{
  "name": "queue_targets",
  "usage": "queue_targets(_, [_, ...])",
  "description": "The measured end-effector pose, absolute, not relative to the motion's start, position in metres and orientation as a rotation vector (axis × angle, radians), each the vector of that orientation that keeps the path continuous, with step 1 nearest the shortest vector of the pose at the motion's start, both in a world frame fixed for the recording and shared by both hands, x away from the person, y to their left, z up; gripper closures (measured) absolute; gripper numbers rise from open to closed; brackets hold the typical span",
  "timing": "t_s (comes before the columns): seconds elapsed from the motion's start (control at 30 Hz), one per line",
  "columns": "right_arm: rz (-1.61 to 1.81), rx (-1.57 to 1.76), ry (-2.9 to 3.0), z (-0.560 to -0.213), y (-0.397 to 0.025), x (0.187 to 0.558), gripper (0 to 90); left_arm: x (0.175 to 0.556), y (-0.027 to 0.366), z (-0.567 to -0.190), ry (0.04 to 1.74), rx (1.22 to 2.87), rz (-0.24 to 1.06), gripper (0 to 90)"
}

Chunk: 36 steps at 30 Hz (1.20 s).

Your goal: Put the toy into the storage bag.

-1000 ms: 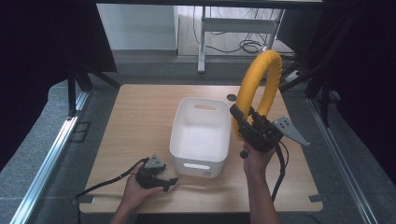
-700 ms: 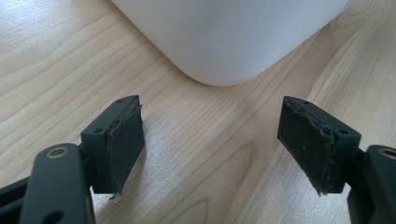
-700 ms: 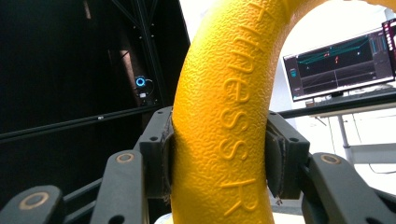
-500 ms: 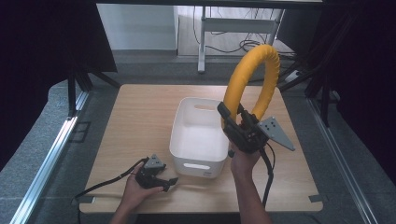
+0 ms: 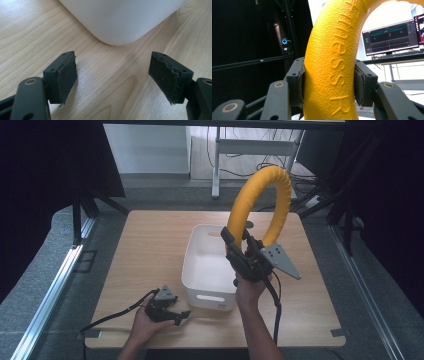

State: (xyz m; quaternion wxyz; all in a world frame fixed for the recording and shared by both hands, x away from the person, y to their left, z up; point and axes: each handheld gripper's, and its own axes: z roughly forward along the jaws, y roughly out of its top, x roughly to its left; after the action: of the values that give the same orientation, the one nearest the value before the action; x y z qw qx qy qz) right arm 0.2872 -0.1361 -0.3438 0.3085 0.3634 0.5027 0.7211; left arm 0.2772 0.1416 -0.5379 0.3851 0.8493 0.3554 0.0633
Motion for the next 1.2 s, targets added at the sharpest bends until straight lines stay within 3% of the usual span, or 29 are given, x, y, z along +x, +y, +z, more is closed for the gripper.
queue_targets(1.2, [1.922, 0.862, 1.316, -0.348, -0.077, 0.274, 50.7, 0.277, 0.143, -0.536, 0.894, 2.172, 0.165, 22.4])
